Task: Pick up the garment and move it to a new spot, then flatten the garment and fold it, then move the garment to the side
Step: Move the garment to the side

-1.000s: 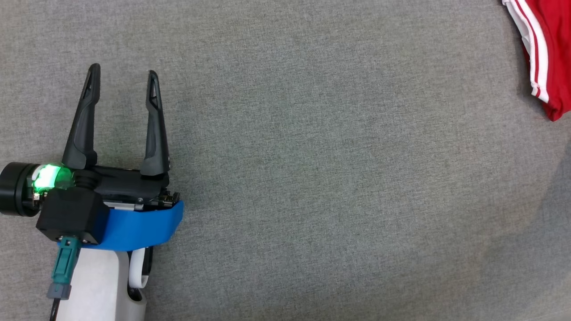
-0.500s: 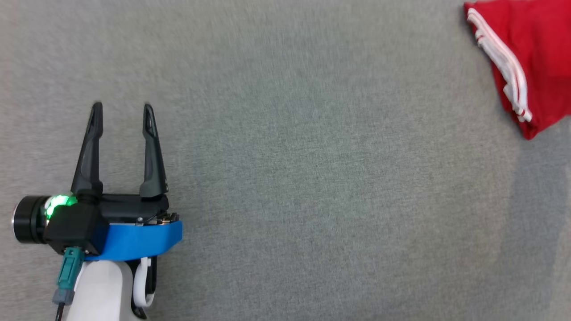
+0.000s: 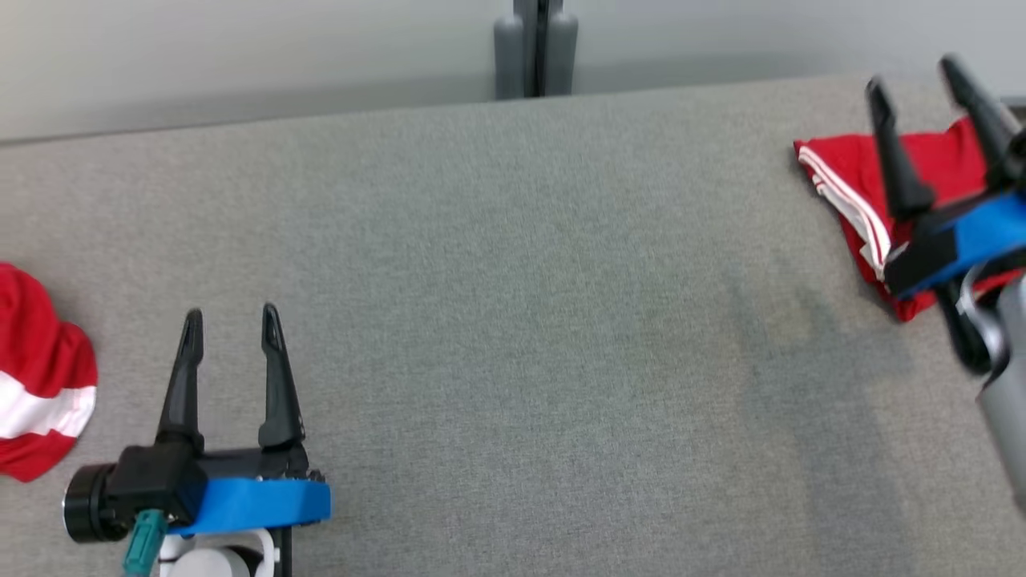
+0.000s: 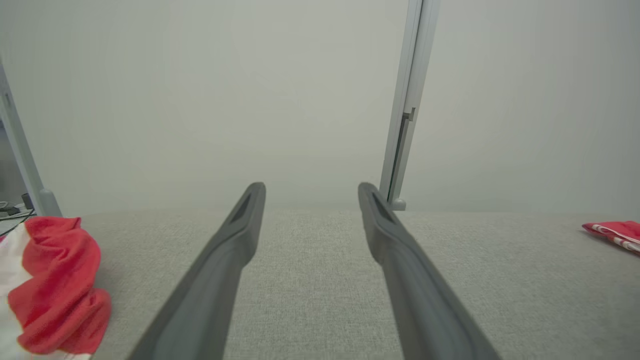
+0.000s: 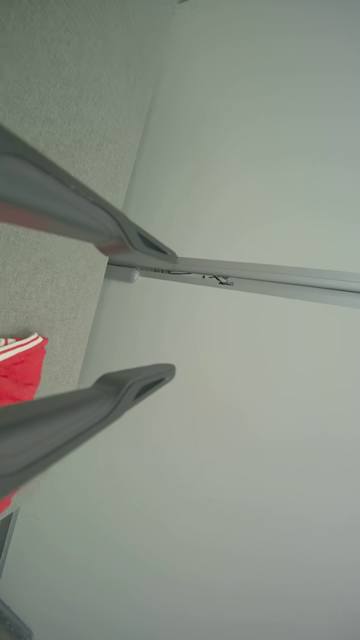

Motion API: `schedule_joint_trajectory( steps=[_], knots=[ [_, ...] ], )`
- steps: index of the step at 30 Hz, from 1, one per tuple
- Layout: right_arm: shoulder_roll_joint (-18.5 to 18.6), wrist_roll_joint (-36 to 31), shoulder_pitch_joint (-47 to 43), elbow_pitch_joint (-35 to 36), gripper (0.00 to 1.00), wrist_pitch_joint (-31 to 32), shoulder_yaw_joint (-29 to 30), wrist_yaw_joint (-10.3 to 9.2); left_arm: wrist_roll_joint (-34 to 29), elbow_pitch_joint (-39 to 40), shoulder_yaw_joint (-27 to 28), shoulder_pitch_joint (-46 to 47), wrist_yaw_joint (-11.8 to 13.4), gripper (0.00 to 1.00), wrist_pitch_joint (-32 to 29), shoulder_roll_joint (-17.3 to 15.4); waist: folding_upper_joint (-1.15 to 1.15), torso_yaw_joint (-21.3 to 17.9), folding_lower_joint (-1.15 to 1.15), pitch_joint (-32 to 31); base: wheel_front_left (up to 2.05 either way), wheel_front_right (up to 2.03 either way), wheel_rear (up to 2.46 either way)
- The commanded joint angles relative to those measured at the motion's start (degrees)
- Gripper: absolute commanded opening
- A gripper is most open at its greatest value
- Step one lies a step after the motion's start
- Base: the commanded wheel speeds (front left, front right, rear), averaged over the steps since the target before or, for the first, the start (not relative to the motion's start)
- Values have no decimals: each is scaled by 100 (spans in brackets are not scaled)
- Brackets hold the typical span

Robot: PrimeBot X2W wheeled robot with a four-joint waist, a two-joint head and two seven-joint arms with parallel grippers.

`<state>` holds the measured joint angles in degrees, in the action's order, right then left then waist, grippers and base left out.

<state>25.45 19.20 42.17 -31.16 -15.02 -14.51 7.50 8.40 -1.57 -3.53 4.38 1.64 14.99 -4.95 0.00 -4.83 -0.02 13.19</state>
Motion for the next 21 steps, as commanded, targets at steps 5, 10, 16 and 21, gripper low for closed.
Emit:
schedule_joint_trajectory(
  steps=[5, 10, 16, 21],
  knots=[
    [-227, 48, -991, 398, 100, -18, 55, -1, 67, -133, 88, -312, -13, 100, 24, 47, 0, 34, 2, -426, 0, 0, 0],
    [-349, 107, -1891, 696, 100, -19, 229, -1, 102, -252, 129, -538, -61, 100, 26, 81, 0, 130, 2, -715, 0, 0, 0],
    [-603, -10, -2763, 1054, 100, -19, 488, -1, 113, -399, 152, -677, -105, 100, 25, 111, 0, 230, 2, -919, 0, 0, 0],
    [-1035, -143, -3449, 1411, 100, -19, 902, -1, 90, -544, 103, -750, -160, 100, 25, 129, 0, 407, 2, -1090, 0, 0, 0]
  ],
)
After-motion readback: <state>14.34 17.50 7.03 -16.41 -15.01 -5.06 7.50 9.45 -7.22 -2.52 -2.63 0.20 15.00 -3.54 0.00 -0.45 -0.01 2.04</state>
